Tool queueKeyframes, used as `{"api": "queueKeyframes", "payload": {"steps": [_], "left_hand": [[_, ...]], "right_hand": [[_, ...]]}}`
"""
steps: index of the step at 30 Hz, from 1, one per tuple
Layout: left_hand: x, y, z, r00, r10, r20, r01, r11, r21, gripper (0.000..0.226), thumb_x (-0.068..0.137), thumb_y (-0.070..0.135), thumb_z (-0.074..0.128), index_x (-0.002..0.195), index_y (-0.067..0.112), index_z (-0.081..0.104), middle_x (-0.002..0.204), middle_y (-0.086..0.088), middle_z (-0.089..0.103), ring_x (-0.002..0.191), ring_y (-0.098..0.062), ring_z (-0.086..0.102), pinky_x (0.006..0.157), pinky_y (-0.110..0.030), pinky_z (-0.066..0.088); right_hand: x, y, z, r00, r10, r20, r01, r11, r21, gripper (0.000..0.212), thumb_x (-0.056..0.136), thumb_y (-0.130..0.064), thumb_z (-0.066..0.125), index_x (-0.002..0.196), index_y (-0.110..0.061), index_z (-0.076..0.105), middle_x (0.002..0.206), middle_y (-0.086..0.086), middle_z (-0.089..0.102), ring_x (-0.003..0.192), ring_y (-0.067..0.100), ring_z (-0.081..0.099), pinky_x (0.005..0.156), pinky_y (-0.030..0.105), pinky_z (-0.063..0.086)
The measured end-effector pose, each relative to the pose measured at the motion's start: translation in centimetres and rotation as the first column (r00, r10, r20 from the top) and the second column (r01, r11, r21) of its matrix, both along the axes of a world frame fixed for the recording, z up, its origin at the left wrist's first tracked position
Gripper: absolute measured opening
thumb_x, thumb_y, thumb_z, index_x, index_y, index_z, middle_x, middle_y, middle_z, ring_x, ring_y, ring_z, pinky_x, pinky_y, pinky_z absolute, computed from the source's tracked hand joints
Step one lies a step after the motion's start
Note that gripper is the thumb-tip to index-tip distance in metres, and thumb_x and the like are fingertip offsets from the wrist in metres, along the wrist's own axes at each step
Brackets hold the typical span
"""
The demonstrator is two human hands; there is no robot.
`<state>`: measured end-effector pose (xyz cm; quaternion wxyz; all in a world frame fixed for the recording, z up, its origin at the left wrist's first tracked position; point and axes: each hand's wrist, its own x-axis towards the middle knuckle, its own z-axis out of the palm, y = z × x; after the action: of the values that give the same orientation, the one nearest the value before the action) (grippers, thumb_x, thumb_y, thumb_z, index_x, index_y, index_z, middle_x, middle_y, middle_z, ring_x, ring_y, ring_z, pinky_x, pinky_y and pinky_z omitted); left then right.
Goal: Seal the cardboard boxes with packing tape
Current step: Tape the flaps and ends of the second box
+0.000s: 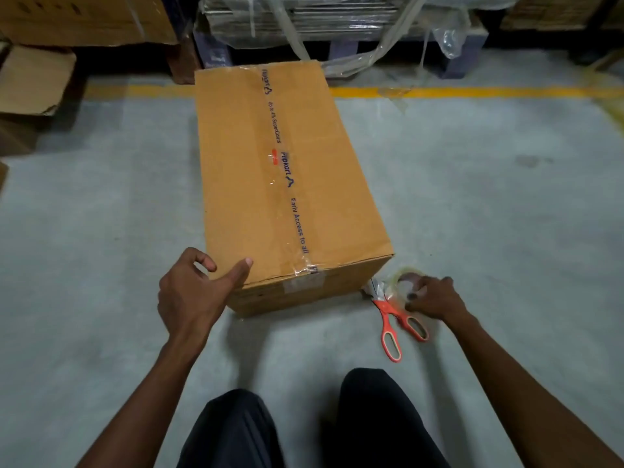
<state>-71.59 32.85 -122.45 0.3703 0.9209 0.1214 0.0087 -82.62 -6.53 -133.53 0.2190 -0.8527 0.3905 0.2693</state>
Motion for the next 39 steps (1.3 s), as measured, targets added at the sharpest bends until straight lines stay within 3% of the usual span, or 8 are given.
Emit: {"api": "queueKeyframes", "payload": {"steps": [3,7,12,18,23,28,34,39], "left_hand": [[-0.1,-0.1,-0.1,1.0,0.008,-0.004,-0.008,1.0,0.017,0.055,0.066,0.067,0.084,0.082,0.02,0.06,0.076,-0.002,0.062,0.077,-0.028,0.062,0.064,-0.033,0.043],[-0.2,0.2,0.2,0.998,-0.05,0.024,0.049,0.997,0.06,0.05,0.069,0.064,0.084,0.086,0.022,0.063,0.093,-0.003,0.063,0.09,-0.028,0.061,0.067,-0.036,0.043],[-0.6,-0.9,1.1,0.967,-0.173,0.185,0.149,0.979,0.138,0.045,0.071,0.054,0.086,0.102,0.03,0.064,0.118,-0.007,0.047,0.115,-0.033,0.049,0.085,-0.05,0.05],[-0.4,-7.8,4.8,0.761,-0.601,0.246,0.641,0.754,-0.143,0.072,0.067,0.063,0.083,0.129,0.033,0.061,0.126,0.003,0.049,0.116,-0.014,0.052,0.088,-0.011,0.041],[1.3,-13.2,7.3,0.608,-0.792,0.061,0.748,0.546,-0.377,0.107,0.067,0.057,0.09,0.156,0.033,0.036,0.148,0.005,0.046,0.129,-0.013,0.051,0.098,-0.029,0.05],[3.1,-13.6,8.9,0.633,-0.773,0.045,0.707,0.553,-0.441,0.131,0.043,0.067,0.089,0.157,0.027,0.038,0.148,0.004,0.054,0.129,-0.014,0.055,0.098,-0.034,0.055],[3.5,-8.9,9.1,0.653,-0.751,0.1,0.713,0.564,-0.417,0.096,0.045,0.048,0.097,0.132,0.016,0.069,0.131,0.004,0.067,0.113,-0.017,0.067,0.083,-0.035,0.063],[1.6,-6.0,7.6,0.78,-0.579,0.237,0.62,0.67,-0.408,0.035,0.075,0.02,0.091,0.108,0.013,0.081,0.105,0.002,0.076,0.095,-0.011,0.073,0.086,-0.035,0.062]], "right_hand": [[-1.9,1.5,-2.3,0.989,0.148,0.004,-0.147,0.988,-0.052,0.046,0.078,-0.023,0.084,0.118,-0.026,0.061,0.142,0.009,0.031,0.097,0.027,0.063,0.091,0.038,0.055],[-3.2,1.9,-3.3,0.966,0.211,0.151,-0.173,0.958,-0.229,0.032,0.088,-0.028,0.075,0.12,-0.022,0.07,0.14,0.004,0.058,0.109,0.027,0.067,0.086,0.035,0.054],[-4.1,0.5,0.3,0.925,0.098,0.366,-0.059,0.991,-0.116,0.045,0.09,-0.025,0.076,0.132,-0.012,0.068,0.128,0.021,0.068,0.118,0.037,0.063,0.097,0.037,0.048],[-3.5,1.1,10.7,0.791,0.096,0.604,-0.03,0.992,-0.119,0.036,0.086,-0.022,0.081,0.119,-0.008,0.075,0.067,0.004,0.064,0.065,0.028,0.06,0.07,0.028,0.038],[-1.4,4.5,16.1,0.659,0.148,0.737,-0.139,0.987,-0.074,0.034,0.087,-0.025,0.08,0.12,-0.015,0.075,0.083,0.002,0.066,0.065,0.012,0.058,0.07,0.03,0.042],[-0.3,7.7,19.2,0.569,0.246,0.785,-0.324,0.944,-0.061,0.033,0.089,-0.029,0.077,0.121,-0.025,0.074,0.099,-0.016,0.066,0.078,0.01,0.059,0.071,0.028,0.049],[0.8,10.3,19.9,0.517,0.348,0.782,-0.537,0.843,-0.02,0.03,0.091,-0.027,0.075,0.121,-0.028,0.074,0.104,-0.019,0.065,0.09,-0.005,0.056,0.068,0.01,0.043],[1.7,12.0,19.5,0.538,0.252,0.804,-0.527,0.845,0.087,0.032,0.087,-0.03,0.079,0.119,-0.026,0.075,0.097,-0.02,0.07,0.065,0.002,0.05,0.06,0.011,0.037]]}}
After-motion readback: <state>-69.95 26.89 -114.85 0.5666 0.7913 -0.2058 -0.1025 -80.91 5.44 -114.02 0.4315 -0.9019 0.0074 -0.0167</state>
